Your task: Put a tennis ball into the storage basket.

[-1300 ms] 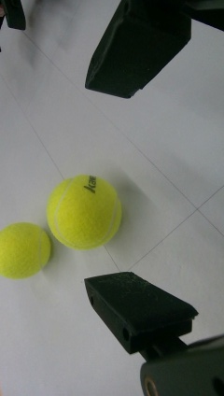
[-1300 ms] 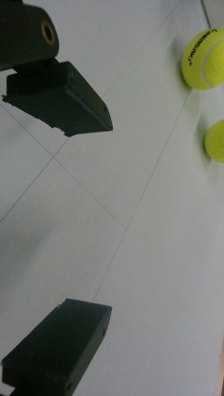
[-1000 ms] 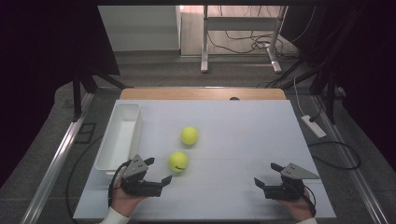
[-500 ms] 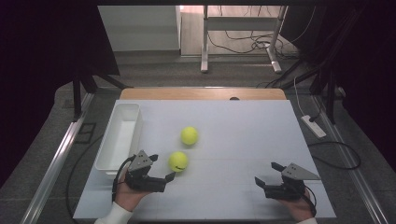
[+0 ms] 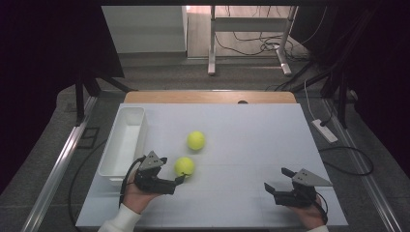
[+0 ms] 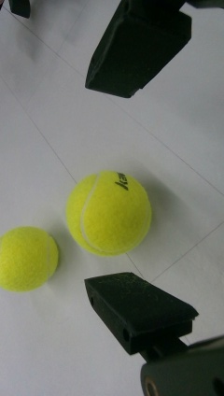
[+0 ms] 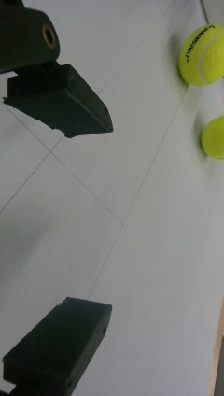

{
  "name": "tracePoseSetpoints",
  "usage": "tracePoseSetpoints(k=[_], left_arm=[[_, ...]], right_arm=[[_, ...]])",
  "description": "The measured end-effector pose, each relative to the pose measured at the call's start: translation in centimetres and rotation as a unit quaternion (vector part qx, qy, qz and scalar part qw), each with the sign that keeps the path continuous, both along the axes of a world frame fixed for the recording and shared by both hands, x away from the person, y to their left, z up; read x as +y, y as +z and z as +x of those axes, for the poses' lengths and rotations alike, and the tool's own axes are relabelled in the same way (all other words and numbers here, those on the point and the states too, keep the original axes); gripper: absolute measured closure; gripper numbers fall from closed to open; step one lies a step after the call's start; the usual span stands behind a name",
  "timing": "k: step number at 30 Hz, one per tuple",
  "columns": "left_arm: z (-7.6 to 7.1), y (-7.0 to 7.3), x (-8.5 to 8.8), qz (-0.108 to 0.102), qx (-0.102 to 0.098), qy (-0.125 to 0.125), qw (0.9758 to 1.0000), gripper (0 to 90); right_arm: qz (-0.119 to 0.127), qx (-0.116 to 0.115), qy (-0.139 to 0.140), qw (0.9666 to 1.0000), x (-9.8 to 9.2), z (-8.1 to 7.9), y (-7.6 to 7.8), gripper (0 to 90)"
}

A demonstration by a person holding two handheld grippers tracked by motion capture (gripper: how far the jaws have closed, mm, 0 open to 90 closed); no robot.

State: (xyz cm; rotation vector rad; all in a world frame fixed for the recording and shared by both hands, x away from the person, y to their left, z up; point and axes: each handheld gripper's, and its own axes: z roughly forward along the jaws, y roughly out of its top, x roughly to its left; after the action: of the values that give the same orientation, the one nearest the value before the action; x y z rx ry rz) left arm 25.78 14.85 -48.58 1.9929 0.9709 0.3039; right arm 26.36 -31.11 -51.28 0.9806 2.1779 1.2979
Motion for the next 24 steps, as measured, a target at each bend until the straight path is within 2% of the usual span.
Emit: tracePoseSetpoints(k=[9, 24], left_arm=[[1.2, -0.1, -0.7, 0.014, 0.017, 0.001, 0.9998, 7.4], [2.8, -0.5, -1.7, 0.022, 0.036, -0.001, 0.9991, 6.9]], right_arm=[[-0.002, 0.001, 0.001, 1.0, 0.0, 0.1, 0.0, 11.5], [-0.002, 0.002, 0.0, 1.0, -0.1, 0.2, -0.1, 11.6]])
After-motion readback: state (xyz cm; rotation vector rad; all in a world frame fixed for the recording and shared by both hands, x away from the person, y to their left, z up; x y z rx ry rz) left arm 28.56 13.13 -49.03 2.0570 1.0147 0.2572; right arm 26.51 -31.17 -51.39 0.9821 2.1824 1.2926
